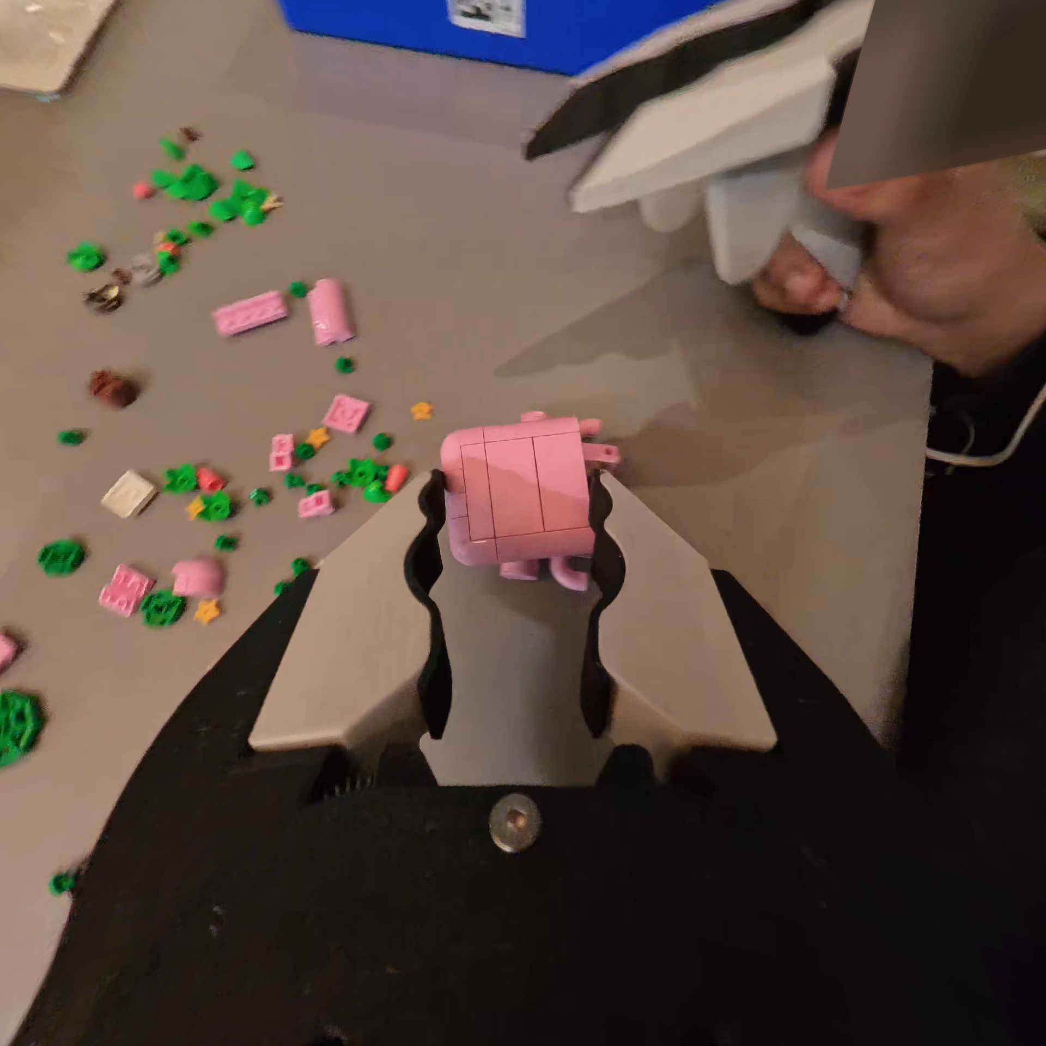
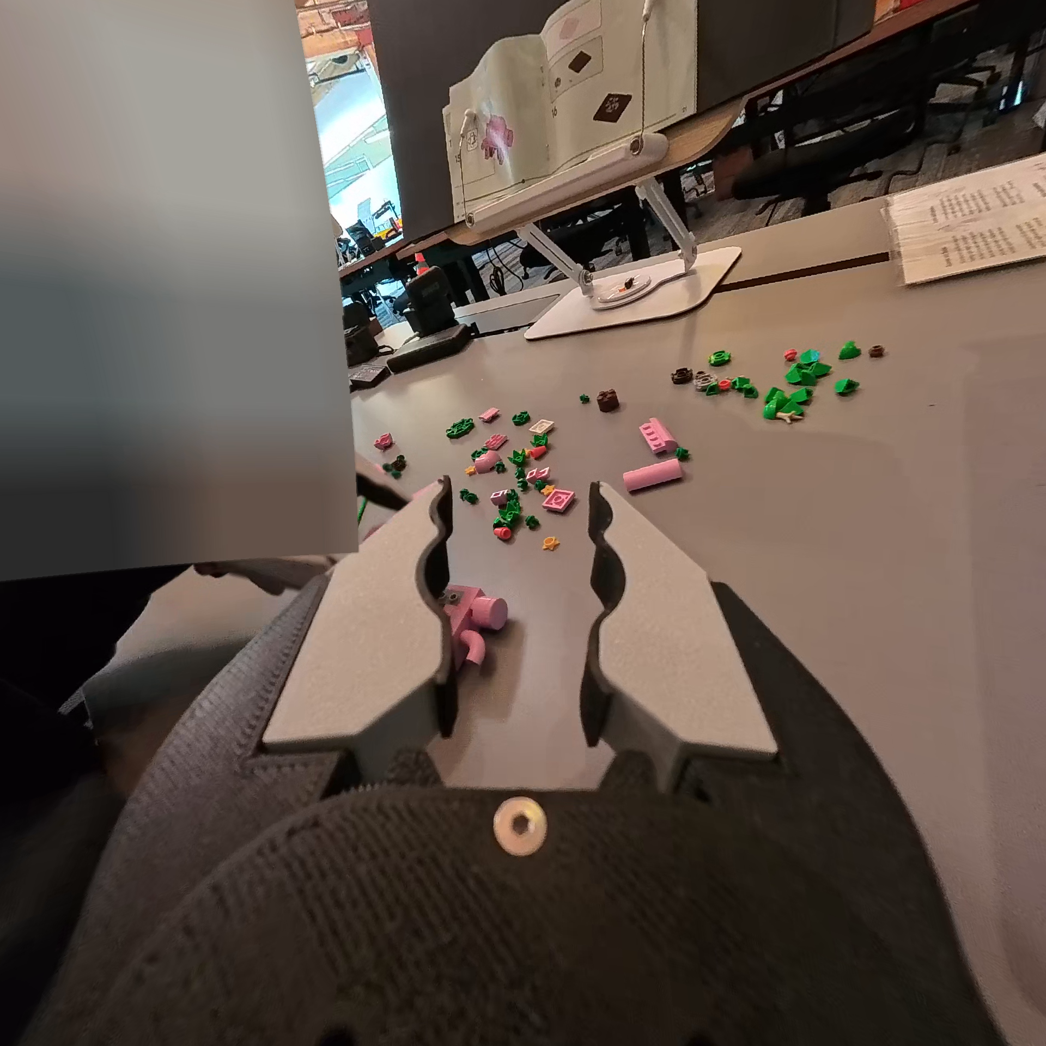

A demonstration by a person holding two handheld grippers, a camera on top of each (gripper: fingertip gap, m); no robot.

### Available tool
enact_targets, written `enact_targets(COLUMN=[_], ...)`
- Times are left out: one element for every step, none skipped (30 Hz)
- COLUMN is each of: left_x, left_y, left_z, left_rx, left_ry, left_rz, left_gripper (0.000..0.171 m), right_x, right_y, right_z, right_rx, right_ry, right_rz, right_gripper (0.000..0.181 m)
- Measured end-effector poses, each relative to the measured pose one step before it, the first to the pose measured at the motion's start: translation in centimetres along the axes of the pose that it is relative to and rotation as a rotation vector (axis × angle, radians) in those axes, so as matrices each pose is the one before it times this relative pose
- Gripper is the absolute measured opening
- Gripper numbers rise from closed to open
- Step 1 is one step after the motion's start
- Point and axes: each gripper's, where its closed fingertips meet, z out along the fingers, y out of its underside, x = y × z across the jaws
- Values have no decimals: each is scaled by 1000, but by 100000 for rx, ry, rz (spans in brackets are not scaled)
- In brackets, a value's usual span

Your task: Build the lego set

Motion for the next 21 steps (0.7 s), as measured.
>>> enact_targets(left_x=[853,784,597,176,-4,-23,-15,-58,-101,-145,-125,-27,76,95,-8,-94,-84,-135,-86,-57,-78], left_y=[208,303,364,335,260,157,-61,-89,-35,-65,-63,-31,11,19,31,-17,-57,-50,-23,12,0], left_z=[449,509,503,429,307,185,51,-41,-52,-62,-42,-2,77,118,124,95,32,-1,-5,-11,-5], left_rx=[-2203,-2301,-2318,-2105,-1654,-834,401,386,-61,79,195,-19,-230,-223,-68,219,356,229,146,-71,-42], left_ry=[2690,3145,2639,441,-189,114,412,337,5,-376,-240,468,1110,966,75,-608,-388,-375,18,335,-20], left_rz=[5412,4422,3580,2009,1169,681,174,50,165,415,294,-184,-471,-346,-16,267,143,-274,-415,-387,-353], left_gripper=[49,49,49,49,48,48,48,48,48,48,48,48,48,48,47,47,46,46,45,45,45], right_x=[-21,-41,-66,-34,-1,17,29,13,10,-22,-35,-68,-61,-15,4,25,27,18,12,6,-3], right_y=[-27,-13,-2,-13,-27,-55,-55,-45,0,27,45,47,38,14,-10,-36,-25,-18,8,-2,-1], right_z=[-30,-25,-23,-26,-41,-49,-44,-37,-7,19,36,35,28,7,-11,-21,-24,-13,2,-1,-2], right_rx=[259,271,132,220,294,364,448,293,13,-171,-211,-231,-192,-71,113,248,195,74,7,-19,-23], right_ry=[-188,-398,-752,-645,-489,-412,-213,-195,-145,-185,-202,-417,-390,-231,-113,-68,-123,-154,-126,-95,-56], right_rz=[161,587,801,897,884,669,498,357,214,114,180,226,316,253,241,290,346,338,278,177,62], right_gripper=[47,47,47,47,47,47,47,46,46,47,47,46,47,46,47,47,47,47,46,46,46])
